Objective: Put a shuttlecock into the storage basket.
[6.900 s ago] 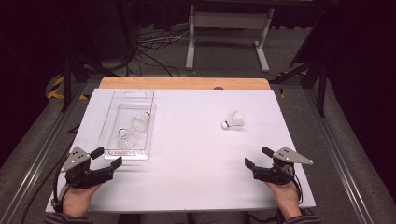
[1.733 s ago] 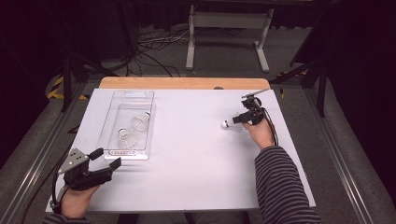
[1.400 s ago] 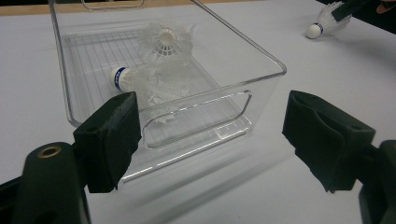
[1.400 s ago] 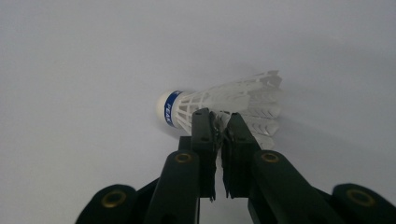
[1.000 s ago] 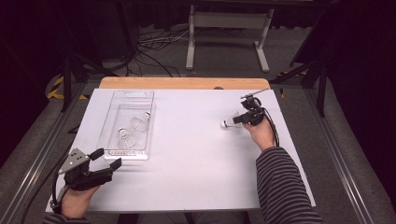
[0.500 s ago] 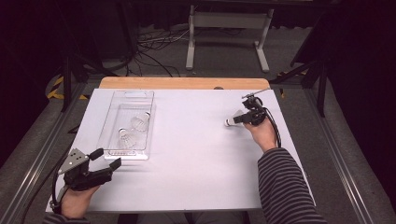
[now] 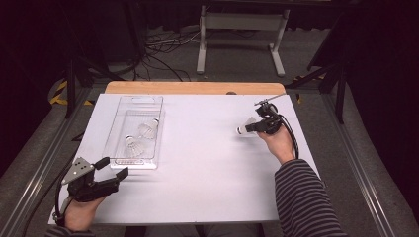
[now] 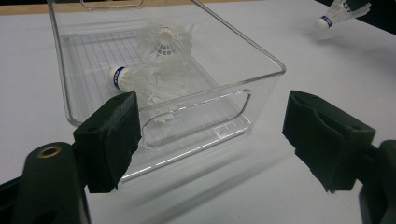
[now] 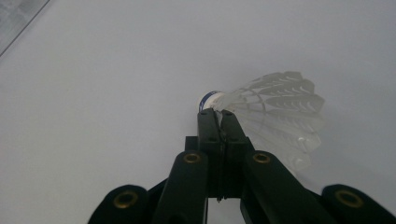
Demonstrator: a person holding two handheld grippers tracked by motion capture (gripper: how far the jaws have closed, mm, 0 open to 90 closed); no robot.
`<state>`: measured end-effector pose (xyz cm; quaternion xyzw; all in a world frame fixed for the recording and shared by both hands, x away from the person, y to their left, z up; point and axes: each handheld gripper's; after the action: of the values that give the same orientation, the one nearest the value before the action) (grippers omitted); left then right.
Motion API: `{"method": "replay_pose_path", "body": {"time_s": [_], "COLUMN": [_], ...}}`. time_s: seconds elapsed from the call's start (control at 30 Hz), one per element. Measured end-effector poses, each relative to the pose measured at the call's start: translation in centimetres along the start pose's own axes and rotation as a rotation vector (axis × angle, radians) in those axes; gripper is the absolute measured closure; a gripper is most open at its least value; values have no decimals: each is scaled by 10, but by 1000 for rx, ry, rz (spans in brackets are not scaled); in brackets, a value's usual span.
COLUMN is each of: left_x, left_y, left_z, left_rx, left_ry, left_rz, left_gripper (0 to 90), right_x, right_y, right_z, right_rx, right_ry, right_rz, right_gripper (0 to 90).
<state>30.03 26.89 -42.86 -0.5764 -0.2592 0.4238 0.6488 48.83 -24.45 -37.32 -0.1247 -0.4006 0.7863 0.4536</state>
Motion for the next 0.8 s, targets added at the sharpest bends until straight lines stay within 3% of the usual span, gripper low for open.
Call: {"method": "replay_pose_path", "body": {"time_s": [0.8], "left_x": [-3], "left_y": [-1], "left_z": [0], "left_rx": [-2], "left_ry": [-4], "left_rz": [-12], "left_gripper": [210], "right_x": [33], "right_y": [5], "right_z": [16], "right_rx": [2], "right_ry": [-91], "right_rz": [71], "right_gripper": [900]}}
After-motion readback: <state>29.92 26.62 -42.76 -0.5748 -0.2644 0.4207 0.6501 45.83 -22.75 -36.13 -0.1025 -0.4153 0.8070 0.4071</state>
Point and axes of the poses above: each handheld gripper's, and its own axes: z roughly backward along the jaws, y roughly out of its underside, x roughly to its left, and after that the axes turned 14 degrees about -x, right-handed
